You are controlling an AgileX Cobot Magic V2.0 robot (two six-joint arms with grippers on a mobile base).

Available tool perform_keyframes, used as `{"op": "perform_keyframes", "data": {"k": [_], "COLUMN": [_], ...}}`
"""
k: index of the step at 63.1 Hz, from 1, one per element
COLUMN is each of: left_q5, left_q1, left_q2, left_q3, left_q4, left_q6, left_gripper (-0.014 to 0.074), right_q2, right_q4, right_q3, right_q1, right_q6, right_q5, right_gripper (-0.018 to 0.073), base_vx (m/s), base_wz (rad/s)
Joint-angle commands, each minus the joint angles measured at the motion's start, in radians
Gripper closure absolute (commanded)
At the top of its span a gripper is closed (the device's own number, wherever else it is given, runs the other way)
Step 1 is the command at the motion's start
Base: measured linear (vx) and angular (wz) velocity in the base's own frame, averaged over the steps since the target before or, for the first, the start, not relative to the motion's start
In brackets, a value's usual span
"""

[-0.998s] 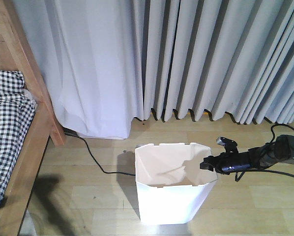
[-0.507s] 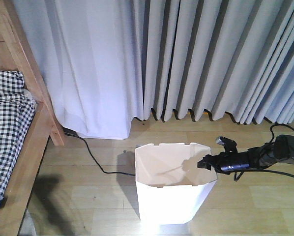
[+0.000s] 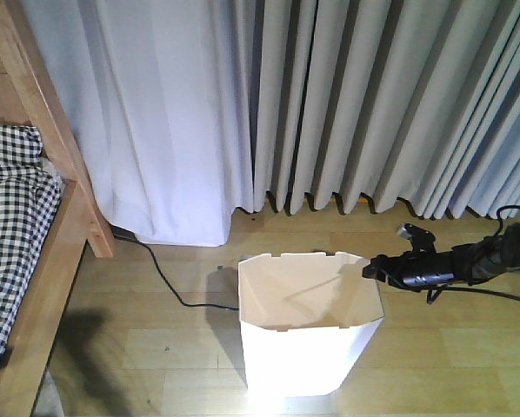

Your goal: Move trash bin to bedside with robot

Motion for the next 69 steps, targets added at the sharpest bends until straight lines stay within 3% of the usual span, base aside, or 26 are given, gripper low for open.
{"op": "perform_keyframes", "data": {"k": [1, 11, 21, 28, 35, 50, 69], "left_q5": [-0.066, -0.066, -0.066, -0.066, -0.066, -0.066, -0.066], "left_q1": [-0.003, -0.003, -0.003, -0.003, -0.003, -0.003, -0.003], "left_q2": [-0.014, -0.014, -0.014, -0.014, -0.014, -0.014, -0.014], "left_q3": [0.003, 0.003, 0.003, 0.003, 0.003, 0.003, 0.003], "left_q4": [-0.002, -0.002, -0.002, -0.002, -0.002, -0.002, -0.002], "left_q6": [-0.004, -0.004, -0.004, -0.004, -0.004, -0.004, -0.004], "left_gripper": [0.0603, 0.0603, 0.0603, 0.0603, 0.0603, 0.0603, 0.0603], "right_q2": [-0.113, -0.231, -0.416, -0.595, -0.767, -1.205, -1.827], "right_q4": [0.043, 0.109, 0.229, 0.310, 0.332, 0.322, 0.326], "right_q3": [0.067, 0.265, 0.485, 0.658, 0.787, 1.004, 1.189], "right_q1": [0.000, 0.000, 0.000, 0.000, 0.000, 0.000, 0.000], "right_q6": [-0.048, -0.272, -0.348, -0.462, -0.551, -0.559, -0.547], "right_q5": [-0.055, -0.066, -0.087, -0.148, -0.198, -0.314, -0.325], "right_gripper": [0.0014, 0.0014, 0.0017, 0.0017, 0.0017, 0.0017, 0.0017], "base_vx": [0.00, 0.00, 0.00, 0.00, 0.00, 0.00, 0.00], "base_wz": [0.00, 0.00, 0.00, 0.00, 0.00, 0.00, 0.00]}}
